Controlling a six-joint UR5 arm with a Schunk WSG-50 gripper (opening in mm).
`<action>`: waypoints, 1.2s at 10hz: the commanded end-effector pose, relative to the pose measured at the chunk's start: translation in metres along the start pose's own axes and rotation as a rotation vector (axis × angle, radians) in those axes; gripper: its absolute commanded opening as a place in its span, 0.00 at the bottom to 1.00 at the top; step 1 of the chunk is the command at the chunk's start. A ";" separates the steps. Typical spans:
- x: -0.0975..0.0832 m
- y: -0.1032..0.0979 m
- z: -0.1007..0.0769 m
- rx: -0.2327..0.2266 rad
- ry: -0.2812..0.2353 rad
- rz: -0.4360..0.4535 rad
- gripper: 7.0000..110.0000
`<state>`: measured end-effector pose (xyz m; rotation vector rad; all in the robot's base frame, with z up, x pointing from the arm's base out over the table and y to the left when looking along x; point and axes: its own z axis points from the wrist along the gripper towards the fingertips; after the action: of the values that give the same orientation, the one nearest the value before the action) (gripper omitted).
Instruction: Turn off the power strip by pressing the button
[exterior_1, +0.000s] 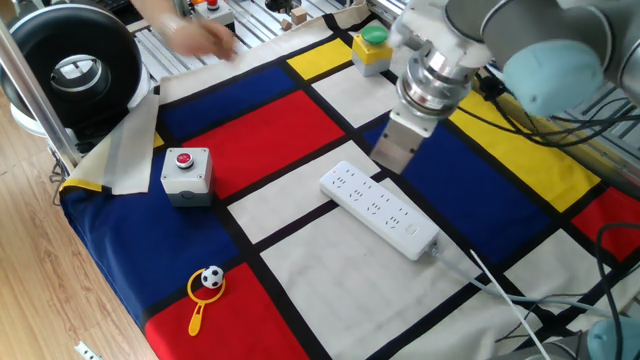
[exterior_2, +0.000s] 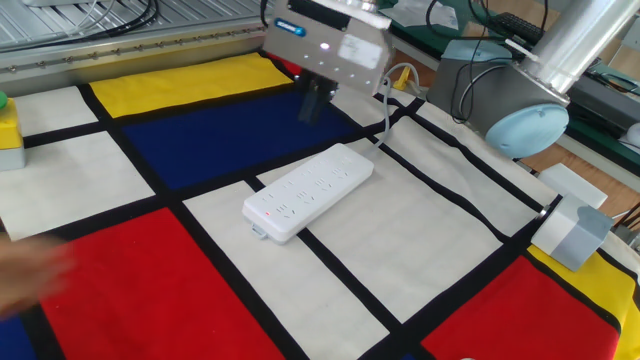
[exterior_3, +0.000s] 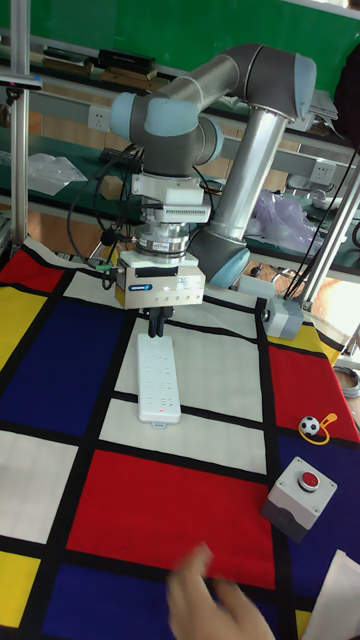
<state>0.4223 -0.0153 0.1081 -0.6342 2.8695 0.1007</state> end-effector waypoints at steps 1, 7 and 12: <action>0.017 0.013 -0.004 -0.061 0.062 -0.087 0.00; 0.030 0.037 0.020 -0.238 0.167 -0.241 0.00; 0.029 0.069 0.028 -0.353 0.175 -0.184 0.00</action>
<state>0.3814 0.0164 0.0706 -1.0335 2.9685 0.4040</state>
